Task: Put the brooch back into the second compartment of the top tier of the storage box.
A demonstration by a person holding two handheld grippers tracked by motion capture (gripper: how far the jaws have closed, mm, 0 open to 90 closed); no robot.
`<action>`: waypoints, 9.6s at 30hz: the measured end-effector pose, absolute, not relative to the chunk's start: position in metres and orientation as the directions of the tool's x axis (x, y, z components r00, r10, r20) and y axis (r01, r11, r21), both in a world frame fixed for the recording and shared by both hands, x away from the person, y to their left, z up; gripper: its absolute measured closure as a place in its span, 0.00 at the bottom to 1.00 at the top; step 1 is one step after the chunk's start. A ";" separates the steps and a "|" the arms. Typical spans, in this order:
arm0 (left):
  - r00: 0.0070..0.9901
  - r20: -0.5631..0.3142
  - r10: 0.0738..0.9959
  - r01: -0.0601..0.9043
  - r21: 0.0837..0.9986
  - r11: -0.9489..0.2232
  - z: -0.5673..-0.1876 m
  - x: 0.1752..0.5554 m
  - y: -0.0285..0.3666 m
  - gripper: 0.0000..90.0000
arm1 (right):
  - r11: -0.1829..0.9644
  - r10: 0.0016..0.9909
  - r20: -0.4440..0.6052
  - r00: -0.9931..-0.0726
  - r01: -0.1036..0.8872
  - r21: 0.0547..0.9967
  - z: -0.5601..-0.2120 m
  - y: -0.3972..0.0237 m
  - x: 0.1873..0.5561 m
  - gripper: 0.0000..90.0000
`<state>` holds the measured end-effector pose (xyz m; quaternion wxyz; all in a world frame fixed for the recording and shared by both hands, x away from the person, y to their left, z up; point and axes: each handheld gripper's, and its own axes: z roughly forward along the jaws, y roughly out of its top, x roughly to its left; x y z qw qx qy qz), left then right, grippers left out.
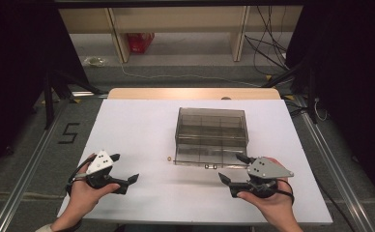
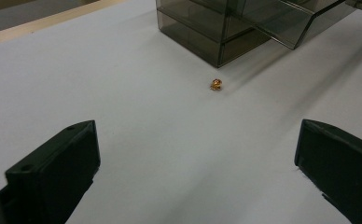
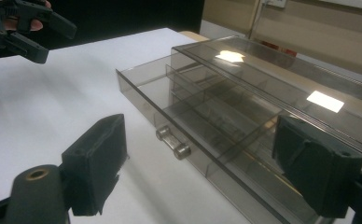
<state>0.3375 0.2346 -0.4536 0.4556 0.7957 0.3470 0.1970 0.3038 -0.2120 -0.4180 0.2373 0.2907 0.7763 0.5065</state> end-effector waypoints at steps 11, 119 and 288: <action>0.691 -0.016 0.722 0.375 0.863 -0.340 -0.452 0.343 0.225 0.01 | 0.317 0.706 -0.074 -0.704 0.222 0.922 -0.421 -0.221 0.303 0.20; 0.735 -0.046 0.677 0.535 0.653 -0.536 -0.486 0.431 0.115 0.87 | 0.274 0.733 -0.040 -0.679 0.240 0.931 -0.422 -0.233 0.308 0.22; 0.717 -0.017 0.696 0.241 0.944 -0.225 -0.406 0.380 0.116 0.87 | 0.244 0.753 -0.015 -0.658 0.258 0.935 -0.424 -0.237 0.309 0.23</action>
